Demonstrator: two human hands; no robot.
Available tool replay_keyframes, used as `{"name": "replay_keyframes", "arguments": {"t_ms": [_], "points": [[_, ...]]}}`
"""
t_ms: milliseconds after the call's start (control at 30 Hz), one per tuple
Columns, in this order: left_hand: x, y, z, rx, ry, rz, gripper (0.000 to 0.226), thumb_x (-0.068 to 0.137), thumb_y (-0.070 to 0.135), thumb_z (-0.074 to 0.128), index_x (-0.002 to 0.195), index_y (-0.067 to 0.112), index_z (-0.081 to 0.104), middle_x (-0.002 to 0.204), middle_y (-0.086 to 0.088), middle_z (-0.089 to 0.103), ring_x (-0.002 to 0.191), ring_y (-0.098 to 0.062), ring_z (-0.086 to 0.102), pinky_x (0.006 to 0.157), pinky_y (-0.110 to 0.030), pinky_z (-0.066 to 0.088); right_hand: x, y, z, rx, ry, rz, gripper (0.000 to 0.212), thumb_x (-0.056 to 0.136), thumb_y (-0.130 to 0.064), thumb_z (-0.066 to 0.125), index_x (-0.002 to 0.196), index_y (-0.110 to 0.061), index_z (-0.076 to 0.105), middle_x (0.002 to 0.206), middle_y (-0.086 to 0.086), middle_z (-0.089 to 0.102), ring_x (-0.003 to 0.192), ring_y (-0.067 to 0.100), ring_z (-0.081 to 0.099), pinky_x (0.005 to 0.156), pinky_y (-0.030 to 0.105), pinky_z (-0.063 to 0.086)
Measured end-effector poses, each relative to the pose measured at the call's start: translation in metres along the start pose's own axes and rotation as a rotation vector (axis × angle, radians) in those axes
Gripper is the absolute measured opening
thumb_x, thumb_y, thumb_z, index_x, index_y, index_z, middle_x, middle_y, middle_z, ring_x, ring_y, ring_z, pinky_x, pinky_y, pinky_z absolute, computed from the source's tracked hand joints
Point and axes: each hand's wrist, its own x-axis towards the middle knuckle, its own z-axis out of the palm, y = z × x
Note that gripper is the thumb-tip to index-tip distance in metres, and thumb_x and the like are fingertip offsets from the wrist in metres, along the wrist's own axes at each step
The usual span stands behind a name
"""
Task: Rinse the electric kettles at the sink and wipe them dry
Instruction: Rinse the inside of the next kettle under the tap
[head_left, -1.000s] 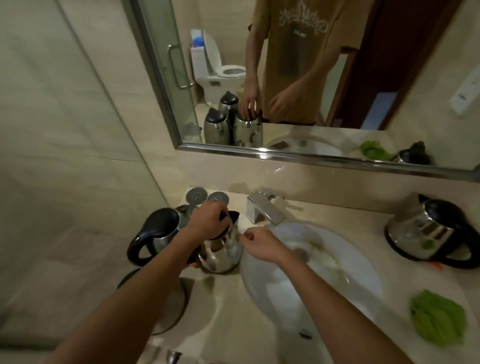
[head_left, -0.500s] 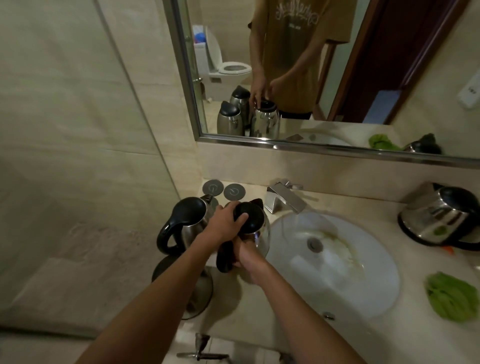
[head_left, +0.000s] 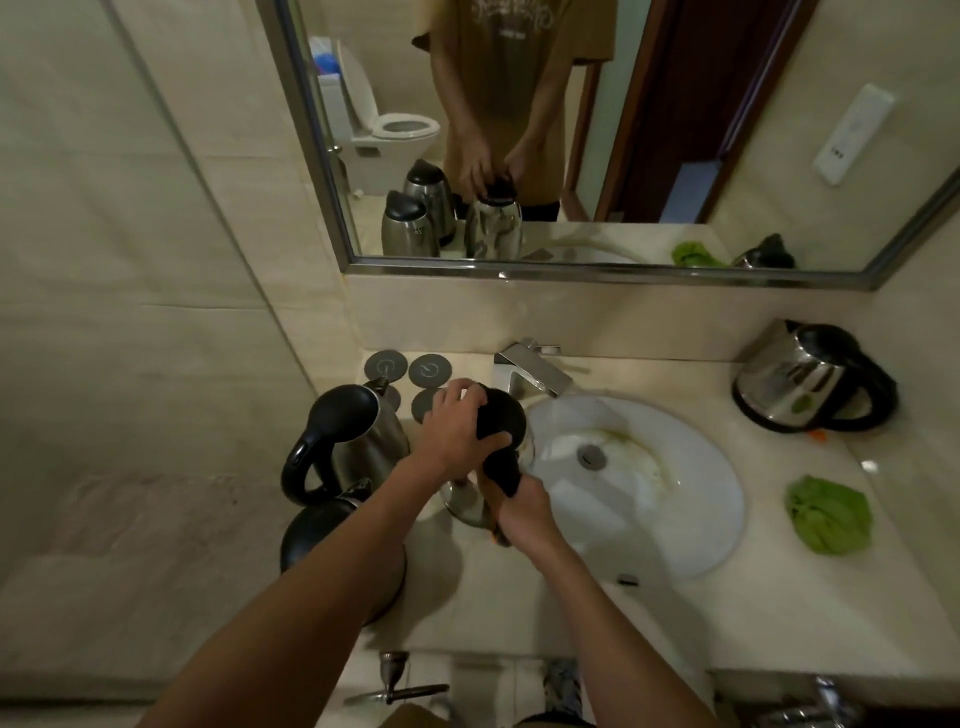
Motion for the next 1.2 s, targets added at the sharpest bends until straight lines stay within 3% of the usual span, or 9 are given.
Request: {"name": "replay_keyframes", "arguments": {"t_ms": [200,300,367,500,700,800,1033,1133,1200], "points": [[-0.013,0.023,0.007,-0.185,0.143,0.088,0.047,0.079,0.02,0.08,0.115,0.009,0.052,0.136,-0.013,0.042,0.116,-0.03,0.049,0.101,-0.036,0.047,-0.001,-0.003,-0.018,-0.119,0.04,-0.005,0.028,0.094,-0.041,0.061,0.099,-0.016,0.072,0.08,0.0,0.069,0.065,0.011,0.062,0.052,0.022,0.041],[-0.015,0.037,0.009,-0.058,0.298,0.276,0.045,0.075,0.012,0.082,0.109,0.004,0.055,0.131,-0.019,0.044,0.111,-0.033,0.051,0.092,-0.029,0.047,0.003,-0.012,-0.03,-0.178,0.068,0.028,0.026,0.089,-0.041,0.063,0.089,-0.014,0.066,0.079,0.003,0.068,0.069,0.018,0.065,0.053,0.027,0.043],[-0.012,0.047,0.009,0.027,0.345,0.387,0.044,0.071,0.007,0.083,0.106,0.004,0.056,0.125,-0.02,0.047,0.107,-0.035,0.053,0.083,-0.034,0.054,0.007,-0.019,-0.04,-0.201,0.074,0.022,0.029,0.088,-0.043,0.062,0.08,-0.015,0.061,0.074,0.002,0.067,0.065,0.017,0.064,0.052,0.028,0.043],[-0.001,0.063,0.016,0.116,0.368,0.46,0.042,0.07,0.009,0.083,0.103,0.006,0.057,0.118,-0.019,0.051,0.099,-0.033,0.055,0.068,-0.039,0.057,0.019,-0.02,-0.062,-0.208,0.049,0.034,0.036,0.086,-0.049,0.062,0.072,-0.017,0.054,0.067,0.002,0.062,0.056,0.017,0.057,0.053,0.028,0.042],[0.016,0.087,0.032,0.02,0.267,0.451,0.04,0.08,0.014,0.078,0.113,0.008,0.056,0.132,-0.018,0.044,0.11,-0.034,0.054,0.082,-0.039,0.058,0.033,-0.014,-0.109,-0.089,0.084,0.097,0.031,0.078,-0.036,0.076,0.092,-0.011,0.064,0.079,0.005,0.071,0.068,0.02,0.068,0.055,0.029,0.05],[0.031,0.096,0.039,-0.138,0.18,0.376,0.058,0.08,0.02,0.078,0.129,0.014,0.048,0.141,-0.007,0.041,0.123,-0.027,0.047,0.1,-0.037,0.05,0.043,-0.01,-0.139,-0.086,0.073,0.167,0.031,0.074,-0.024,0.071,0.097,-0.005,0.062,0.071,0.005,0.066,0.056,0.017,0.06,0.046,0.024,0.044],[0.058,0.082,0.086,-0.149,-0.08,-0.033,0.096,0.067,0.064,0.077,0.141,0.015,0.039,0.14,-0.006,0.045,0.128,-0.022,0.044,0.104,-0.035,0.043,0.068,0.008,-0.198,-0.092,0.002,0.262,0.005,0.079,-0.011,0.066,0.076,-0.009,0.063,0.057,0.003,0.055,0.042,0.011,0.05,0.044,0.021,0.04],[0.056,0.076,0.11,-0.149,-0.189,-0.193,0.088,0.069,0.063,0.077,0.136,0.015,0.046,0.132,-0.002,0.052,0.119,-0.019,0.052,0.097,-0.032,0.048,0.081,0.018,-0.206,-0.067,-0.037,0.28,0.005,0.079,-0.008,0.065,0.074,-0.009,0.062,0.053,0.001,0.051,0.04,0.01,0.047,0.044,0.022,0.039],[0.058,0.077,0.125,-0.164,-0.252,-0.252,0.061,0.076,0.051,0.078,0.12,0.016,0.055,0.111,0.003,0.062,0.101,-0.013,0.06,0.077,-0.012,0.047,0.095,0.025,-0.209,-0.087,-0.08,0.295,0.006,0.078,-0.007,0.065,0.073,-0.007,0.061,0.05,0.001,0.049,0.038,0.011,0.045,0.043,0.022,0.037]]}}
